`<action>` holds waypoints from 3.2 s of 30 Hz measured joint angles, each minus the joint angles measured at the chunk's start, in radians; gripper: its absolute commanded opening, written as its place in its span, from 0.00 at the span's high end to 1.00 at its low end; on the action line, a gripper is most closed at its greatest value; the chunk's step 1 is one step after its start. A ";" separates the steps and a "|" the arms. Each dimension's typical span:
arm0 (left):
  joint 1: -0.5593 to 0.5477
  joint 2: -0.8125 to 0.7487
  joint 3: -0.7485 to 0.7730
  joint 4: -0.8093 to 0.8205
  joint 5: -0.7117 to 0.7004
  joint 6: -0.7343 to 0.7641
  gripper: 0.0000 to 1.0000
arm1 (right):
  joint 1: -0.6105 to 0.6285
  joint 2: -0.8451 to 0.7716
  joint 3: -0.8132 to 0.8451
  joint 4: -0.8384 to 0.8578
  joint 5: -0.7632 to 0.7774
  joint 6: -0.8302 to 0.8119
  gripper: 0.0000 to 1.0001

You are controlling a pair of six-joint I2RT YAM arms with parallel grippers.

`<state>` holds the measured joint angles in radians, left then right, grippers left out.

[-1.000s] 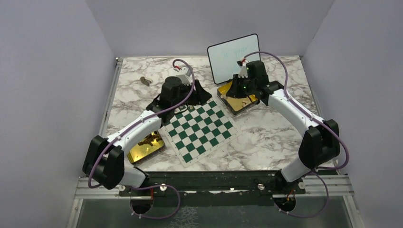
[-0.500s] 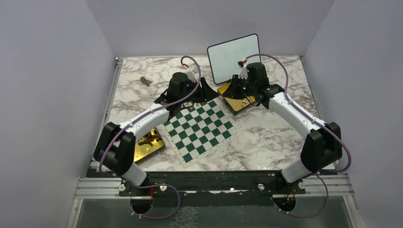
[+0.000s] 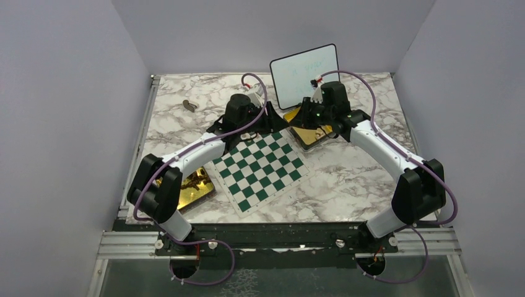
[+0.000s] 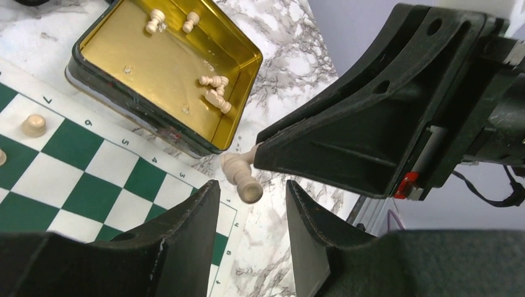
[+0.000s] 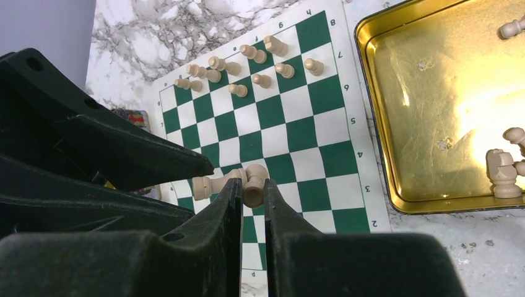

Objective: Set up the chess pieces on the board
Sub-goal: Pick up the chess piece from the storage box, then place the chess piece on the chessboard.

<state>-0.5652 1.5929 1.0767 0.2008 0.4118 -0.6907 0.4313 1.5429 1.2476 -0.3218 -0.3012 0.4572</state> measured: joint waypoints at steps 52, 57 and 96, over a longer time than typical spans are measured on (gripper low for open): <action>0.253 -0.155 0.071 -0.574 -0.294 0.356 0.95 | 0.006 -0.204 -0.216 0.014 0.078 -0.171 0.92; 0.329 -0.151 0.002 -0.618 -0.298 0.360 0.95 | 0.006 -0.216 -0.230 0.014 0.078 -0.172 0.92; 0.473 0.068 -0.051 -0.610 -0.282 0.430 0.95 | 0.006 -0.233 -0.259 0.015 0.079 -0.171 0.92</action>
<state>-0.0925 1.6608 1.0260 -0.4091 0.1303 -0.2604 0.4377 1.3102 0.9890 -0.3069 -0.2226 0.2863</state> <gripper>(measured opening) 0.116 0.179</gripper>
